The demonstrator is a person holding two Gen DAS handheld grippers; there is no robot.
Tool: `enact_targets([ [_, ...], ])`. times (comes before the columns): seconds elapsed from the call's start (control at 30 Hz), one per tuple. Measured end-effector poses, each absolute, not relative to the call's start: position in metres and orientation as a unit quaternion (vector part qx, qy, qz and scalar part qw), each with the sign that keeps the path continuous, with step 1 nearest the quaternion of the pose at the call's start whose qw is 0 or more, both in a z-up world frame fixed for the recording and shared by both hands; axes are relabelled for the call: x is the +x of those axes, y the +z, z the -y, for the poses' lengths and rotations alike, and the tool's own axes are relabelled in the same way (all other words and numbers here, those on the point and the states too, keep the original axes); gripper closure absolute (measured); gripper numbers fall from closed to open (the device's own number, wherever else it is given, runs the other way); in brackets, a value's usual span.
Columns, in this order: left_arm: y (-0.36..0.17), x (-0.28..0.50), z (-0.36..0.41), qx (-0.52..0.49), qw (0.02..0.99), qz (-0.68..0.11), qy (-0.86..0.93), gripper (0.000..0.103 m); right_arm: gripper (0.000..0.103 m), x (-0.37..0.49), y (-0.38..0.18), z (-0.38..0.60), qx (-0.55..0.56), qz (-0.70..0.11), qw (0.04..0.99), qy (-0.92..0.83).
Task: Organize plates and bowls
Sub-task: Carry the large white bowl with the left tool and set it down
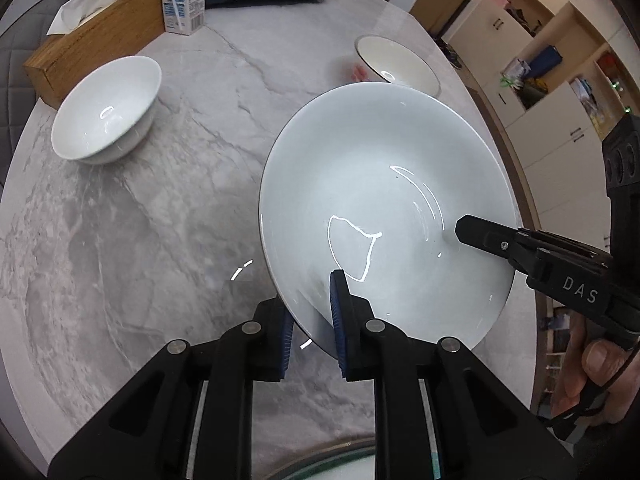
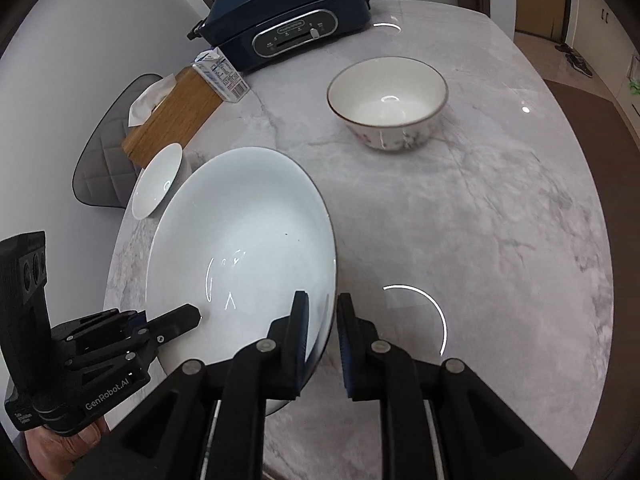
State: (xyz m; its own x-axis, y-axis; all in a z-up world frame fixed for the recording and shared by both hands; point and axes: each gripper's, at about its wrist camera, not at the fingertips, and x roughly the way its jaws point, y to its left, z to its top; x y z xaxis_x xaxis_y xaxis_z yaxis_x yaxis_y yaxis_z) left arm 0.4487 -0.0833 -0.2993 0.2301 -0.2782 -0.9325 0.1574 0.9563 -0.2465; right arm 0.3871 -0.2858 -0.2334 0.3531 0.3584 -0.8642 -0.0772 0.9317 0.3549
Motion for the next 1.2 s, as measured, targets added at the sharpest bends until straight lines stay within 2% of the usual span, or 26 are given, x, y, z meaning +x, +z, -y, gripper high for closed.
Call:
enact_targets([
  [0.27,-0.304,0.365,0.141,-0.019,0.755,-0.626,-0.194,0.088,0.087,0.287,-0.245,0.331,0.188,-0.552,0.809,0.073],
  [0.57,-0.326,0.315,0.195,0.013,0.735,-0.638,-0.228,0.088,0.087,0.217,-0.280,0.372,0.235,-0.558,0.796,0.019],
  [0.73,-0.342,0.307,0.206,0.025,0.728,-0.645,-0.230,0.088,0.087,0.203,-0.296,0.383,0.244,-0.558,0.793,0.008],
  [1.2,-0.341,0.313,0.208,0.016,0.734,-0.641,-0.223,0.087,0.086,0.204,-0.296,0.381,0.235,-0.556,0.797,0.014],
])
